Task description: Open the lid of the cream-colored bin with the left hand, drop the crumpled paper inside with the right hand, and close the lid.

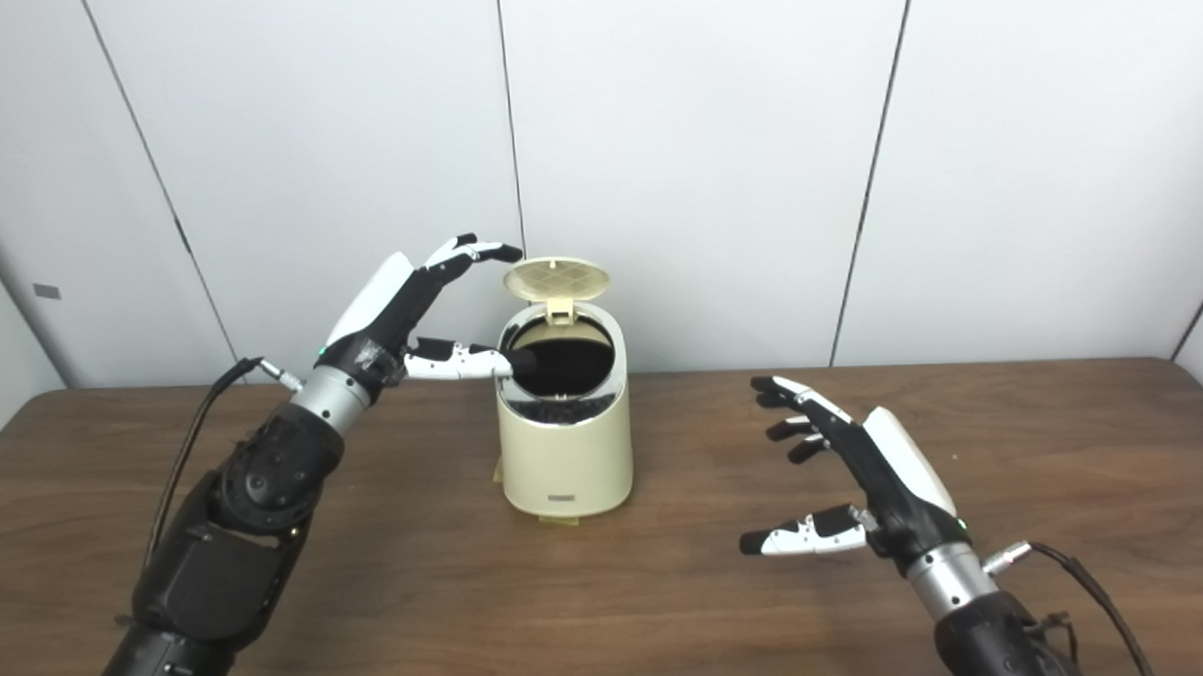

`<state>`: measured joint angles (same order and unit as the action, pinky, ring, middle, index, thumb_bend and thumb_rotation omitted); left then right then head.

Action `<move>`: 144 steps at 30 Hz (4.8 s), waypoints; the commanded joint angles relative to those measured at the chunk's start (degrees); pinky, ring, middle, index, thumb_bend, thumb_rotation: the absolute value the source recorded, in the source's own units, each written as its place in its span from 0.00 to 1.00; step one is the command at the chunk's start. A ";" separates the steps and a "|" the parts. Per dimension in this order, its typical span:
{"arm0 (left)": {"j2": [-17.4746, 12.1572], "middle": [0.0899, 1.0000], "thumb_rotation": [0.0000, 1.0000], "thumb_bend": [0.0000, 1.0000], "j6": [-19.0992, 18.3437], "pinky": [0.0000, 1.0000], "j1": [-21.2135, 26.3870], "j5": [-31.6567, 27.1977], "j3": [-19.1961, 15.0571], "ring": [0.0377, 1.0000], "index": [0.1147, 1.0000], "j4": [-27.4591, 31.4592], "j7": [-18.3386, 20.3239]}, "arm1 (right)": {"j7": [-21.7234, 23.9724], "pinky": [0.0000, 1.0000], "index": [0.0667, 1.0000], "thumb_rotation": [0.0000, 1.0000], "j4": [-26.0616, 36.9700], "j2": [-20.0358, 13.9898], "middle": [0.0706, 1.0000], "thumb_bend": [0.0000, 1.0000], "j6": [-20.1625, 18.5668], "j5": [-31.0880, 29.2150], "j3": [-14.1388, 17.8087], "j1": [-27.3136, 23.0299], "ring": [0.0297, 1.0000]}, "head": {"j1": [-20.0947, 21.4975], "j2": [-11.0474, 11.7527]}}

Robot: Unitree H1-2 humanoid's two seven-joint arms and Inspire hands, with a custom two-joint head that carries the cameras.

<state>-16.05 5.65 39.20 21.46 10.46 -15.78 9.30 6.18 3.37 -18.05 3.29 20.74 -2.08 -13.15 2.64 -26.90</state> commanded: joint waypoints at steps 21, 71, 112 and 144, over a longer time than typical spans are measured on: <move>-4.83 0.85 0.49 0.95 5.82 0.90 3.04 10.81 4.74 1.00 0.83 2.80 0.08 | -1.09 0.60 0.84 0.06 2.83 0.07 0.82 0.86 -0.07 -0.12 0.38 -1.73 0.72 | 0.80 -0.72; -7.01 0.82 0.47 0.93 14.41 0.90 -2.75 18.43 6.94 1.00 0.82 8.48 1.14 | -0.88 0.61 0.84 0.06 2.74 0.84 0.82 0.85 0.00 1.02 -0.14 -2.10 0.72 | 2.27 -3.29; -9.45 0.72 0.47 0.96 5.58 1.00 -2.31 35.86 13.30 0.95 0.71 13.24 10.51 | -0.79 0.60 0.84 0.07 4.56 1.17 0.82 0.84 -1.26 0.70 -0.02 -1.25 0.72 | 2.58 -4.72; 3.80 0.92 0.38 0.81 12.13 0.74 -14.80 -12.48 -11.50 0.89 0.91 6.24 -7.37 | -1.94 0.60 0.84 0.09 2.49 0.91 0.83 0.84 0.60 0.84 0.72 -1.09 0.72 | 2.49 -4.10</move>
<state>-12.23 18.36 22.96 11.28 -0.17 -11.37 2.08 6.07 5.09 -16.49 1.82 21.72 -2.19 -12.92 5.10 -30.94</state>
